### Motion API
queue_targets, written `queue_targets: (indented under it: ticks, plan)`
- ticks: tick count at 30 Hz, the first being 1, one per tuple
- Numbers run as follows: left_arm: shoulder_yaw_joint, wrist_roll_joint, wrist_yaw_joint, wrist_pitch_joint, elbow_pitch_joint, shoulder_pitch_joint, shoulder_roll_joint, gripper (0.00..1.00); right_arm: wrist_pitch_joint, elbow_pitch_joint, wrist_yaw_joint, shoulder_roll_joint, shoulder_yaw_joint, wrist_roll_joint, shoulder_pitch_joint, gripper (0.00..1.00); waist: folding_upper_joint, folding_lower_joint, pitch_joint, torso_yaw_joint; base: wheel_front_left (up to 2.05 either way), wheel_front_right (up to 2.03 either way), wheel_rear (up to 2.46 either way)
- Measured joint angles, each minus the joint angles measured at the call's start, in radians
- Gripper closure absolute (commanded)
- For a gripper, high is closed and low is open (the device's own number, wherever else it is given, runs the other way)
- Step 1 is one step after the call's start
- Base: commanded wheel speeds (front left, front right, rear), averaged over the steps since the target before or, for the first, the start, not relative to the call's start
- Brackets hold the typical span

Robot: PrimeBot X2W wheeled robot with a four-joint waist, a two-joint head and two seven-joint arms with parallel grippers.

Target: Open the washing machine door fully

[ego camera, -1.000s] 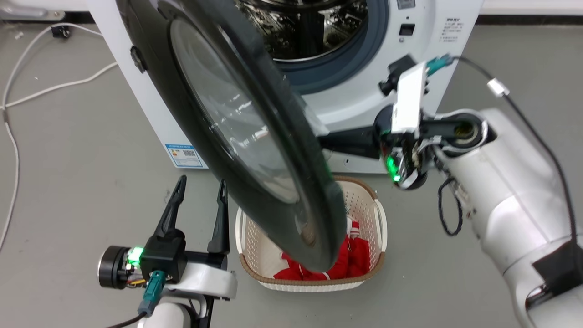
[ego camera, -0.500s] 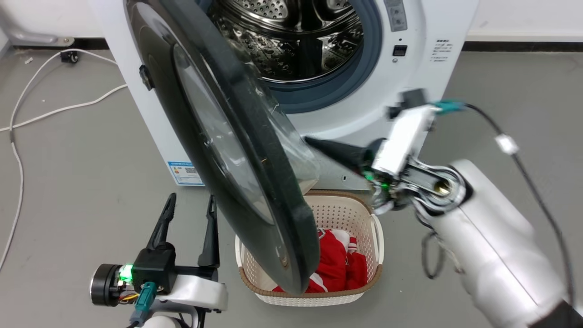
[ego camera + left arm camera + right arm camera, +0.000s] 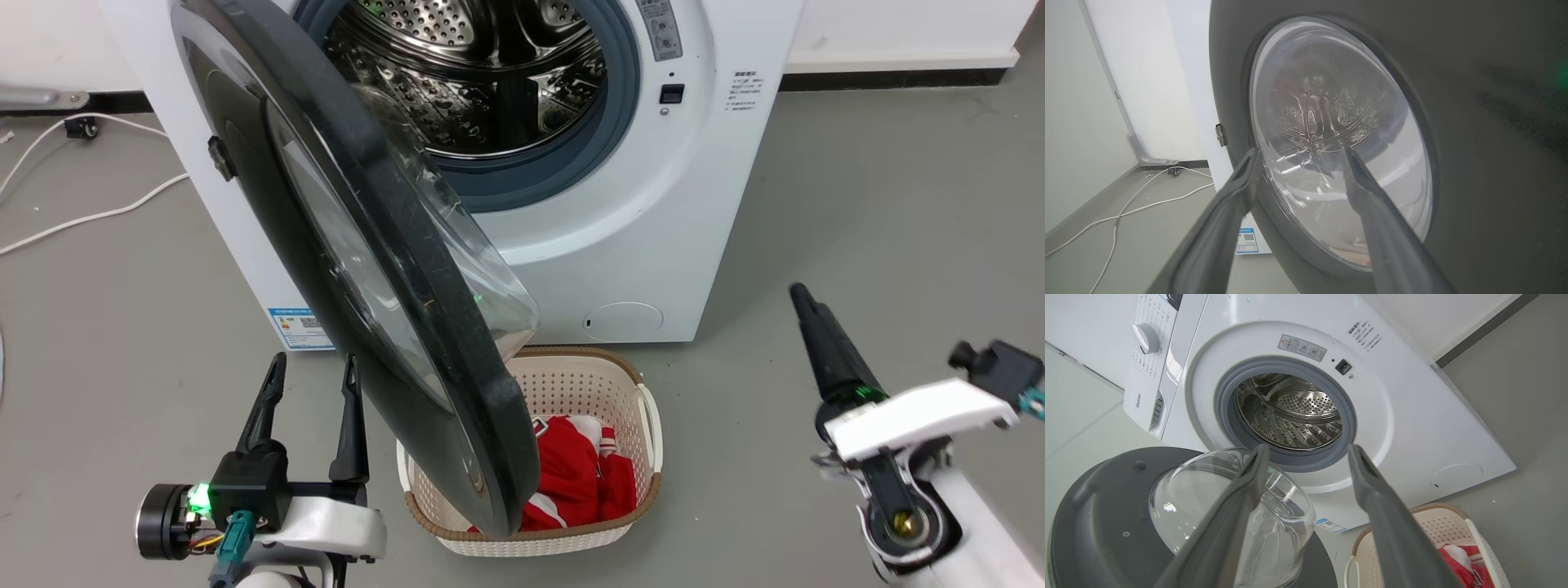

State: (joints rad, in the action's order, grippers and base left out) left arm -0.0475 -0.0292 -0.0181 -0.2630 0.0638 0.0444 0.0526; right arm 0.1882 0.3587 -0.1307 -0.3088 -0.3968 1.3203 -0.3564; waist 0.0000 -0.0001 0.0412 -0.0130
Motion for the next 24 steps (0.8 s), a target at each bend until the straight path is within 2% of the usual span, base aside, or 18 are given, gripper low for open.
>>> queue_targets:
  ticks: [3,5,9,12,15,17,20,24]
  plan:
    - [0.005,0.003,0.0,0.0,0.0,0.0,0.0,0.0,0.06,-0.009,0.0,0.005,0.056,-0.085,0.069,0.0,0.0,0.0,-0.002,-0.008,0.0,0.0,0.0]
    - [0.008,0.007,0.001,0.0,0.001,-0.001,0.0,0.0,0.071,-0.011,0.0,0.013,0.118,-0.199,0.102,0.0,0.0,0.0,-0.005,-0.011,0.0,0.0,0.0]
    - [0.014,0.007,0.001,0.0,0.001,-0.004,0.0,0.0,0.075,-0.117,0.0,0.091,0.358,-0.542,0.16,0.0,0.0,0.0,-0.012,-0.018,0.0,0.0,0.0]
    - [0.016,0.009,0.002,0.0,0.0,-0.004,0.0,0.0,0.075,-0.24,0.0,0.185,0.462,-0.783,0.223,0.0,0.0,0.0,-0.015,-0.019,0.0,0.0,0.0]
    - [0.017,0.009,0.002,0.0,-0.001,-0.004,0.0,0.0,0.075,-0.356,0.0,0.219,0.491,-0.988,0.259,0.0,0.0,0.0,-0.016,-0.019,0.0,0.0,0.0]
    - [0.018,0.01,0.004,0.0,-0.002,-0.004,0.0,0.0,0.075,-0.405,0.0,0.232,0.486,-1.084,0.283,0.0,0.0,0.0,-0.018,-0.017,0.0,0.0,0.0]
    - [0.019,0.014,0.005,0.0,-0.002,-0.003,0.0,0.0,0.075,-0.444,0.0,0.246,0.449,-1.204,0.329,0.0,0.0001,0.0,-0.022,-0.014,0.0,0.0,0.0]
    - [0.019,0.016,0.006,0.0,-0.003,-0.003,0.001,0.0,0.074,-0.442,0.0,0.254,0.405,-1.278,0.387,0.0,0.0,0.0,-0.026,-0.009,0.0,0.0,0.0]
